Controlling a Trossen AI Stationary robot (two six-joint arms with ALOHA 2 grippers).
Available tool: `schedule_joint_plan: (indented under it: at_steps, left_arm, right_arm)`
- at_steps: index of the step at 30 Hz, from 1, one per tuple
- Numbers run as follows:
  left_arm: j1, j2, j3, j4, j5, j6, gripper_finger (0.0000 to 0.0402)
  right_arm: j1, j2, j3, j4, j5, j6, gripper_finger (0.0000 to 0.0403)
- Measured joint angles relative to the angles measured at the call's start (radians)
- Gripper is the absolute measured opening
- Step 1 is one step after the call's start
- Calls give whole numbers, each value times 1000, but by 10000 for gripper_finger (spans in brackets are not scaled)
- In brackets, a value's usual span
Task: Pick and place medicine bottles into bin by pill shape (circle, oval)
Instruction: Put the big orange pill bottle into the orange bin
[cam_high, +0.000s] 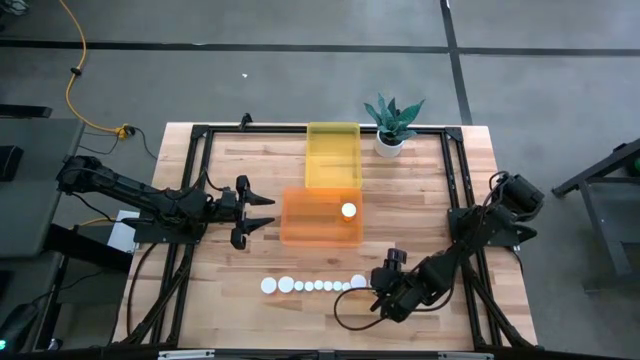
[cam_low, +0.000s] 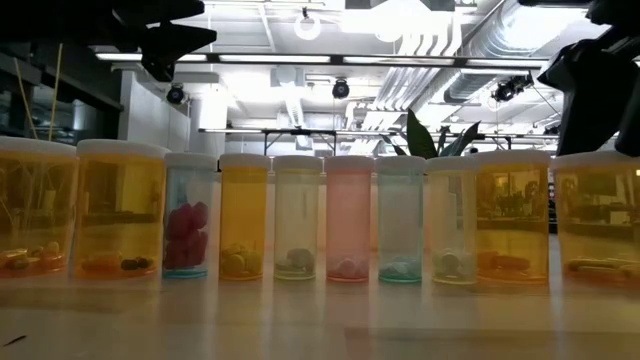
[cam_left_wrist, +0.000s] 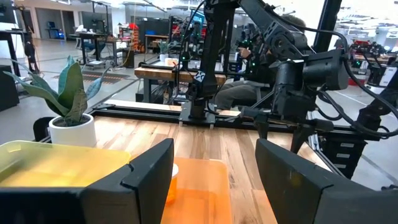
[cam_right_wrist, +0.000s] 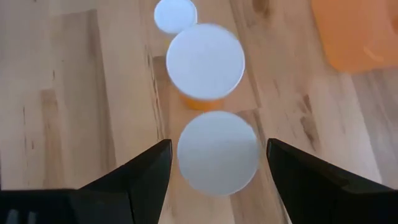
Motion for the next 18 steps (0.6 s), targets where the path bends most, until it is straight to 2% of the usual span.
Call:
schedule_joint_plan:
  at_steps: [4, 12, 18]
  left_arm:
    - [0, 0, 0, 0, 0, 0, 216]
    - [0, 0, 0, 0, 0, 0, 216]
    - [0, 0, 0, 0, 0, 0, 216]
  right_arm:
    - [-1, 0, 0, -1, -36, 1, 256]
    - [-15, 17, 0, -12, -43, 8, 256]
    - [-49, 66, -1, -8, -131, -10, 256]
